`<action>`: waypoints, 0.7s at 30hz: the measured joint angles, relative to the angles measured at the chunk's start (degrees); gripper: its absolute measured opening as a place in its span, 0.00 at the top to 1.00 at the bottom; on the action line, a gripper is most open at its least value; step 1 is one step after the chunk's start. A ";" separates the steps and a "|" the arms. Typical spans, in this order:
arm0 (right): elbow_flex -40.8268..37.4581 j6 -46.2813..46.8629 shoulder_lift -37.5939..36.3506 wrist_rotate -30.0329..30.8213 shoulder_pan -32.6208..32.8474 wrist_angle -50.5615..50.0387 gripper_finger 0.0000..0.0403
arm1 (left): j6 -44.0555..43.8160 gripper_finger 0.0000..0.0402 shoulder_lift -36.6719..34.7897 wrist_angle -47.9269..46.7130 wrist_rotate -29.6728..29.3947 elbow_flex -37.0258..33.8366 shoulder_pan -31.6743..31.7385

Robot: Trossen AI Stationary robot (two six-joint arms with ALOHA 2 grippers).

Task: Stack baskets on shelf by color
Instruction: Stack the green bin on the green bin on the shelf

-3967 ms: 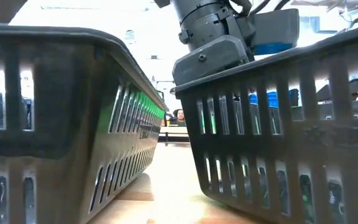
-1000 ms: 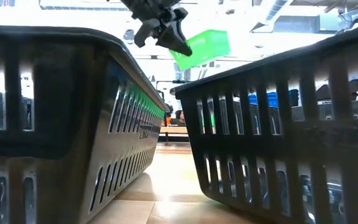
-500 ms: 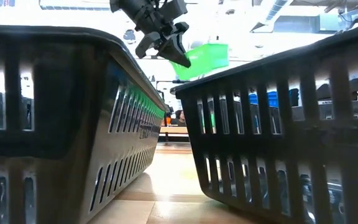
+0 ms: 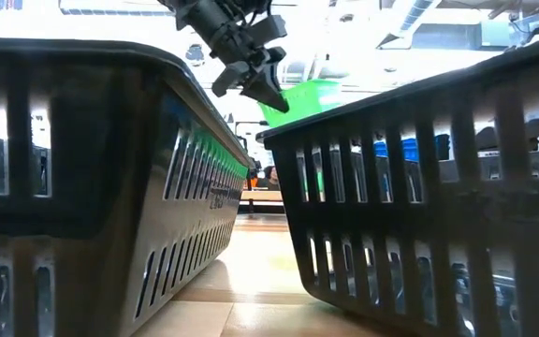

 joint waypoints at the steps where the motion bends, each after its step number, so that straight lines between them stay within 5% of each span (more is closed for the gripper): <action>1: 0.02 -0.02 0.00 0.07 0.00 -0.01 0.87 | -0.07 1.00 0.46 -0.20 0.07 0.81 0.02; 9: 0.07 0.35 -0.01 1.74 0.00 0.00 0.87 | -3.17 1.00 6.43 -12.87 1.23 13.12 -0.39; 21: 0.09 0.46 -0.02 1.72 0.00 -0.44 0.87 | -1.52 1.00 11.83 -14.83 1.68 13.67 -0.04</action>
